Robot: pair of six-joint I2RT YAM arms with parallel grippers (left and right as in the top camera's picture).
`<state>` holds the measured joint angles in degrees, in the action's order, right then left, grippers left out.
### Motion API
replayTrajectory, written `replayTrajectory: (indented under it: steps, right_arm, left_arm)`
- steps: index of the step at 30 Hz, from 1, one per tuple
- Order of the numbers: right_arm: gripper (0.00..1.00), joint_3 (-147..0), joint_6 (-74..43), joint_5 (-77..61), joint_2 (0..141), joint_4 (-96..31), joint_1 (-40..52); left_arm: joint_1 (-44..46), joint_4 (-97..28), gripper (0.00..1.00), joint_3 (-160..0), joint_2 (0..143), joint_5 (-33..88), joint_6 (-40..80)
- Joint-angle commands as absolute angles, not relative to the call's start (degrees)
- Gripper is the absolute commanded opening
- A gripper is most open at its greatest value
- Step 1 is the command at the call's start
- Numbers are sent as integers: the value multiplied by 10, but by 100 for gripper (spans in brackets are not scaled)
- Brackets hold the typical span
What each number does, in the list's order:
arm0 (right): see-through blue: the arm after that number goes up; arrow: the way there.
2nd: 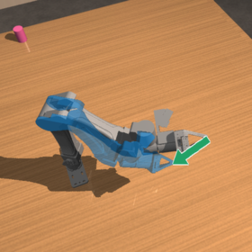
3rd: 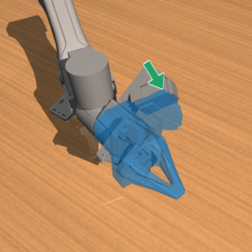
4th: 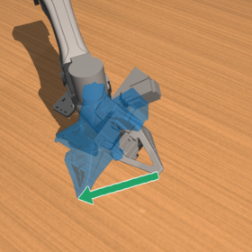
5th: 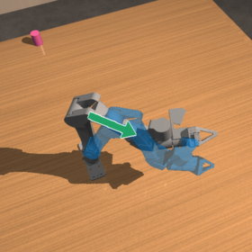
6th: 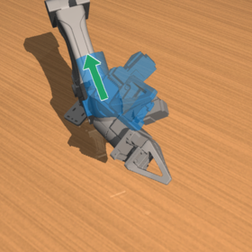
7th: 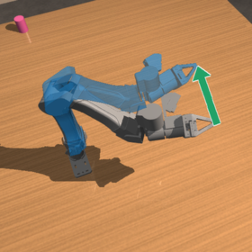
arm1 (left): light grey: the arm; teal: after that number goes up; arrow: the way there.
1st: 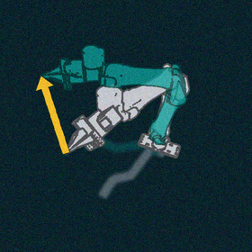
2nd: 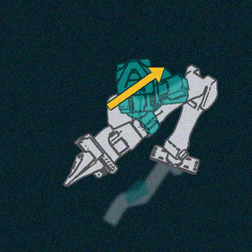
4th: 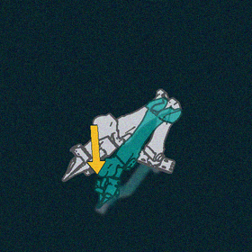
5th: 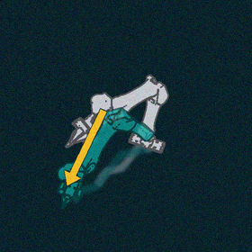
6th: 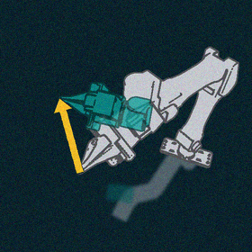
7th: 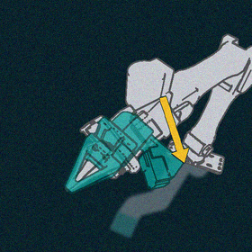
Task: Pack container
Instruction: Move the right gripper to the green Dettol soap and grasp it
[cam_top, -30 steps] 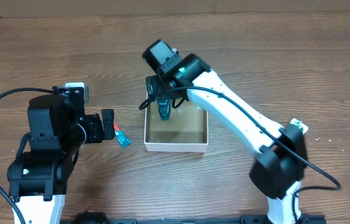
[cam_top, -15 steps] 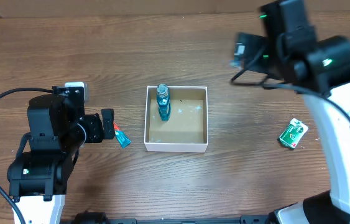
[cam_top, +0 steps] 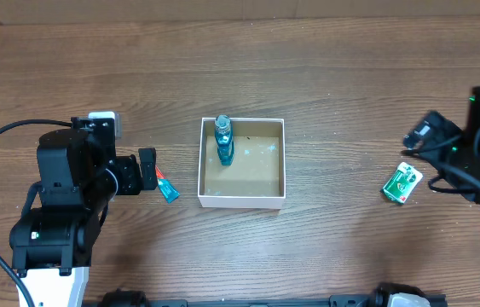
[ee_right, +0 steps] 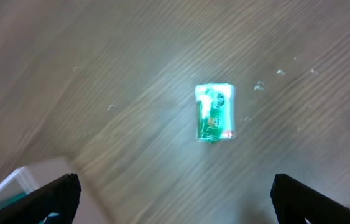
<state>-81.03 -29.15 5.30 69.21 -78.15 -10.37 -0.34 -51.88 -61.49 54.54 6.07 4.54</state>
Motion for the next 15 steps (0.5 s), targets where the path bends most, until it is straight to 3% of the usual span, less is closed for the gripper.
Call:
replayTrajectory:
  steps: [1,9,15]
  right_arm:
    - [100,-746,-232,3,754,-732,-181]
    - [100,-745,-193,-2,973,-690,-211]
    - [100,-708,-180,-27,1036,-636,-211]
  left_arm:
    - [0,-516,100,-628,543,69,51]
    - [0,-517,100,-628,543,69,51]
    - [0,-517,100,-628,543,69,51]
